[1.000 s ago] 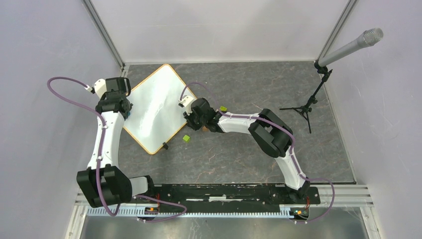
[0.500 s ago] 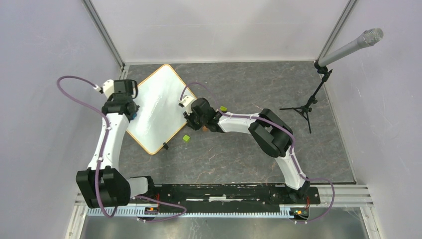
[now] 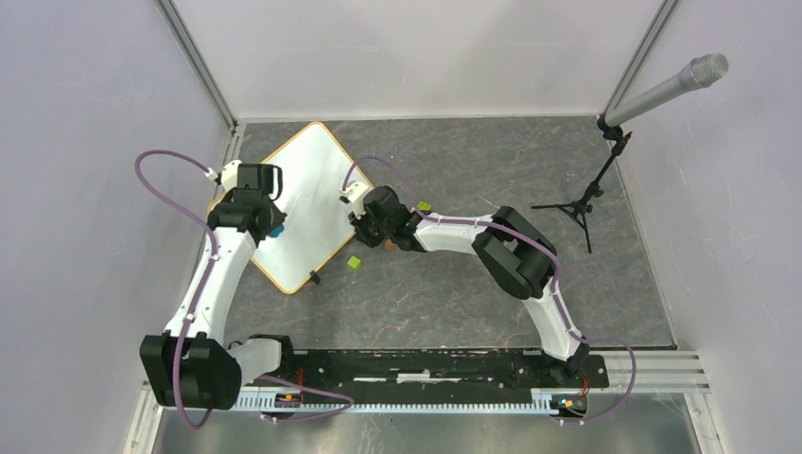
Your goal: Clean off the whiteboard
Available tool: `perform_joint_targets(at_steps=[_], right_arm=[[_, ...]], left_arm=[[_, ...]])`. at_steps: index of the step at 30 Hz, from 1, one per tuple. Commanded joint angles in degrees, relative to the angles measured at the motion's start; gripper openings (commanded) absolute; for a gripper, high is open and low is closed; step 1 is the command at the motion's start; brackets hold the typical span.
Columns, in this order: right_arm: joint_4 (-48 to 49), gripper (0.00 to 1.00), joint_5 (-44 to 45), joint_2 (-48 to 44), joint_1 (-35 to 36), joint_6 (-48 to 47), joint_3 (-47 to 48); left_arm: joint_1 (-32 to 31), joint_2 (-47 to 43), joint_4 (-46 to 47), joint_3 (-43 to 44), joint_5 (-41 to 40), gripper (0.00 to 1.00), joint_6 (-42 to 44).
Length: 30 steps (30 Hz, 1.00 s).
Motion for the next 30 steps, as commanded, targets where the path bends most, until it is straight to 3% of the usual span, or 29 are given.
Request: perform_joint_targets(at_steps=[1,4,6,10,13,17,26,30], right_arm=[[-3.2,0.08,0.9,-0.2,-0.3,-1.8,-1.6],[-3.4,0.06,0.7,0.0,-0.4,-1.9,-1.4],[-3.8,0.0,0.5,0.3,-0.4,-1.8,-1.1],[-4.0,0.0,0.4,0.6,-0.4,-1.8,-0.7],[-4.0,0.0,0.1,0.6,-0.4,-1.8,-0.7],[-3.9,0.0,-0.1,0.5,-0.4,-1.8,-0.8],[-3.6,0.0,-0.6,0.8,-0.5,-1.5,-0.6],[-3.6,0.0,-0.8,1.0,-0.4,-1.5,-0.5]], left_arm=[[-0.1,-3.4,-0.3,0.5,-1.1,0.24,-0.7],[0.5,-3.3,-1.3,2.5,-6.0,0.24,0.2],[2.5,-3.0,-1.2,3.7,-4.3,0.24,0.6],[12.3,-2.9,0.8,5.2,0.9,0.21,0.7],[15.9,-2.6,2.3,6.6,-0.7,0.19,1.6],[16.7,-2.6,4.8,7.1,-5.4,0.17,3.7],[15.7,-3.4,11.6,-1.1,-2.0,0.15,4.5],[15.4,-3.0,11.9,-0.5,-5.6,0.15,4.9]])
